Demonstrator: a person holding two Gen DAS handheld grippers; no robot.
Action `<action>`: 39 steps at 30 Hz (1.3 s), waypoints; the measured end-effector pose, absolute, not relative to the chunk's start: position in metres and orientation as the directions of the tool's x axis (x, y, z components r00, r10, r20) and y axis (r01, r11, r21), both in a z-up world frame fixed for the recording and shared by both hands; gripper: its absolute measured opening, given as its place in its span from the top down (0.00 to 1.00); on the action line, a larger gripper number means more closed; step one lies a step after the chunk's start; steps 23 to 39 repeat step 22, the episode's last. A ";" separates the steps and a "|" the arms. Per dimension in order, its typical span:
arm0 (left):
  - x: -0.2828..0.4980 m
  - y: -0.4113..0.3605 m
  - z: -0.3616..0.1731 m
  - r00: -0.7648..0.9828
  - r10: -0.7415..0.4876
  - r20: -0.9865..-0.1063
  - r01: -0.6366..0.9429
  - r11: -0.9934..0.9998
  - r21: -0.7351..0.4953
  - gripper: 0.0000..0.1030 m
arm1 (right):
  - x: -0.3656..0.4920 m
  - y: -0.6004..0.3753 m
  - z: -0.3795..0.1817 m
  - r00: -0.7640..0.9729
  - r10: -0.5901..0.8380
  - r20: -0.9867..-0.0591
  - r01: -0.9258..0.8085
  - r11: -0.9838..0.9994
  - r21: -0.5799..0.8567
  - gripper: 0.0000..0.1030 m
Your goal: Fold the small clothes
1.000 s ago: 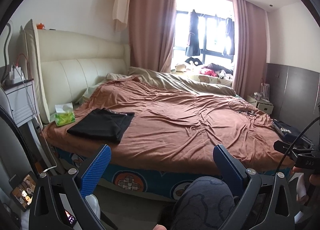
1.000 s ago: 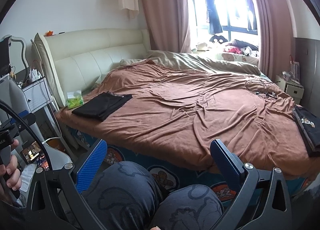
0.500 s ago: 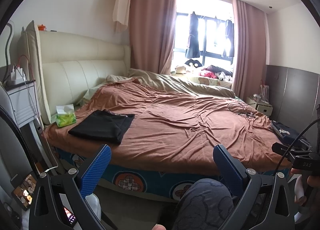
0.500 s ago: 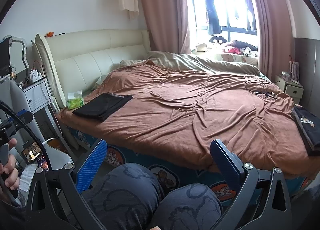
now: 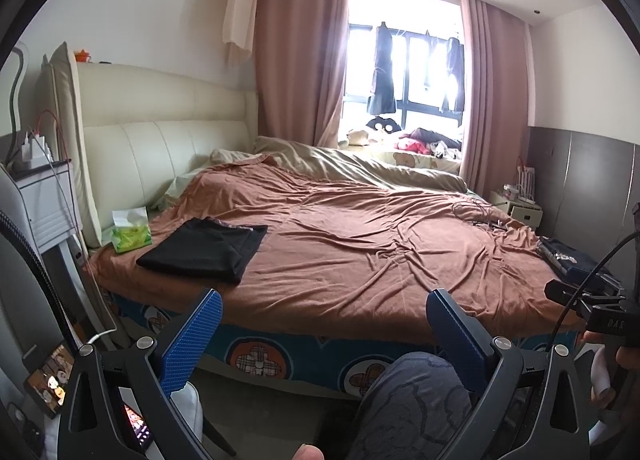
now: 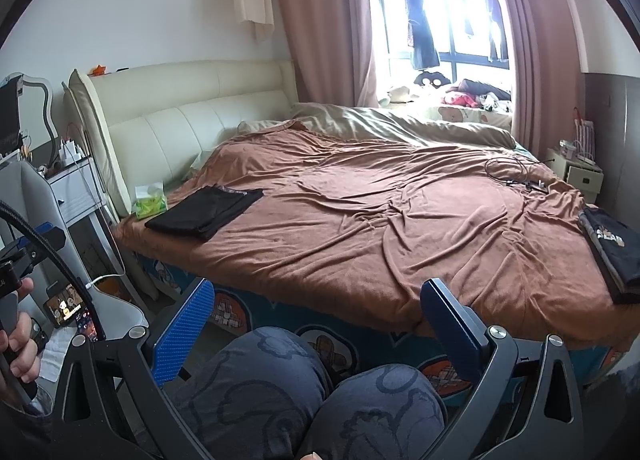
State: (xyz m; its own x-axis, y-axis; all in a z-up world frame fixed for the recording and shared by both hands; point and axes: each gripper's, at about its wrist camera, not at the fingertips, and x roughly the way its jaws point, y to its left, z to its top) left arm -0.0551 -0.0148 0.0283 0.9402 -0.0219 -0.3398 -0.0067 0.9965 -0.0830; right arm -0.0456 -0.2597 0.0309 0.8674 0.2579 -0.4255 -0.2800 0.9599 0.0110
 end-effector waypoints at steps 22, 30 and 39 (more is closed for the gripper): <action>-0.051 -0.022 0.032 0.942 -0.042 -0.333 0.012 0.996 -0.092 0.00 | -0.043 -0.262 0.030 0.864 0.253 -0.435 -0.268 0.963 0.028 0.00; -0.051 -0.022 0.032 0.942 -0.042 -0.333 0.012 0.996 -0.092 0.00 | -0.043 -0.262 0.030 0.864 0.253 -0.435 -0.268 0.963 0.028 0.00; -0.051 -0.022 0.032 0.942 -0.042 -0.333 0.012 0.996 -0.092 0.00 | -0.043 -0.262 0.030 0.864 0.253 -0.435 -0.268 0.963 0.028 0.00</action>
